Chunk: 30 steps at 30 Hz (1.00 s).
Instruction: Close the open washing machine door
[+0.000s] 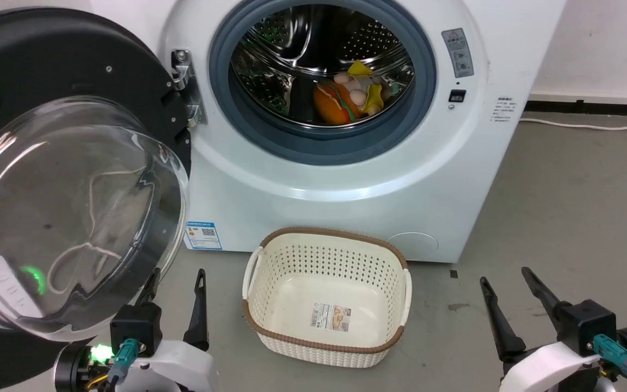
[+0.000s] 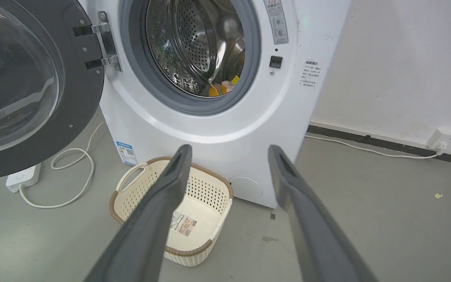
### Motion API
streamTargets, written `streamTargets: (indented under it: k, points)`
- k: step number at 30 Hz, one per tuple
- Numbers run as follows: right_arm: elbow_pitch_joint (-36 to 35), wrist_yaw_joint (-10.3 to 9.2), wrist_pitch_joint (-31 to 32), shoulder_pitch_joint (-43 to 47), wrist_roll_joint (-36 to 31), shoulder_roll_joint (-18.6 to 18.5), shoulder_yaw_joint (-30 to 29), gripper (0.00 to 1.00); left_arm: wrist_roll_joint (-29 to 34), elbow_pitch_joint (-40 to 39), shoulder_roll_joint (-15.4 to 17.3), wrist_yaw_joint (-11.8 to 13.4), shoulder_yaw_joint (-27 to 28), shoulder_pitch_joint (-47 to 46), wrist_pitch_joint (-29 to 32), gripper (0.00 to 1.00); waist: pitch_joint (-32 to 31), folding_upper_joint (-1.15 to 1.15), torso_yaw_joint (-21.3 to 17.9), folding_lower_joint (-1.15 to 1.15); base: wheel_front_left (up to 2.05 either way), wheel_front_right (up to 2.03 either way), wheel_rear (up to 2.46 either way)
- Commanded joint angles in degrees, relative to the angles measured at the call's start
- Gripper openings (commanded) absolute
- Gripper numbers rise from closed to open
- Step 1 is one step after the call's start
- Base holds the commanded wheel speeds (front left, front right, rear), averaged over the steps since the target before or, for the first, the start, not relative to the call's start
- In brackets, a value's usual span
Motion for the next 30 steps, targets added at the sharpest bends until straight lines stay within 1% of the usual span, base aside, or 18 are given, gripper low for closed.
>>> streamTargets:
  k: [1, 9, 10, 13, 22, 30]
  points:
    - [-0.58, 0.0, -0.73, 0.48, 0.36, 0.01, -0.2, 1.0, -0.25, 0.09, 0.03, 0.05, -0.29, -0.11, -0.78, 1.0, -0.03, 0.0, 0.52, 0.0, 0.0, 0.0, 0.0]
    - [-1.2, 0.01, -1.56, 1.04, 0.34, 0.01, -0.02, 1.0, -0.38, 0.14, 0.04, -0.02, -0.91, -0.11, -1.61, 1.0, -0.17, 0.0, 3.01, 0.0, 0.0, 0.0, 0.0]
    - [-1.53, 0.01, -1.8, 1.08, 0.28, 0.01, 0.1, 1.0, -0.39, 0.11, 0.05, -0.03, -1.04, -0.11, -1.85, 1.0, -0.22, 0.0, 3.93, 0.0, 0.0, 0.0, 0.0]
    - [-1.57, 0.01, -2.04, 1.21, 0.31, 0.01, 0.32, 1.0, -0.41, 0.03, 0.08, -0.01, -1.14, -0.08, -2.1, 1.0, -0.21, 0.0, 4.91, 0.0, 0.0, 0.0, 0.0]
    - [-0.7, 0.01, -3.11, -0.37, -0.61, 0.01, 3.15, 1.0, -0.77, -1.75, 0.05, 1.39, -0.78, 0.96, -3.17, 1.0, 0.7, 0.0, 7.62, 0.0, -0.02, -0.02, -0.02]
    - [-0.46, 0.02, -4.31, -0.84, -0.72, -0.11, 4.48, 1.0, -0.71, -3.41, 0.03, 2.44, -1.27, 1.87, -4.37, 1.0, 0.8, 0.0, 10.04, 0.0, -0.15, -0.15, -0.15]
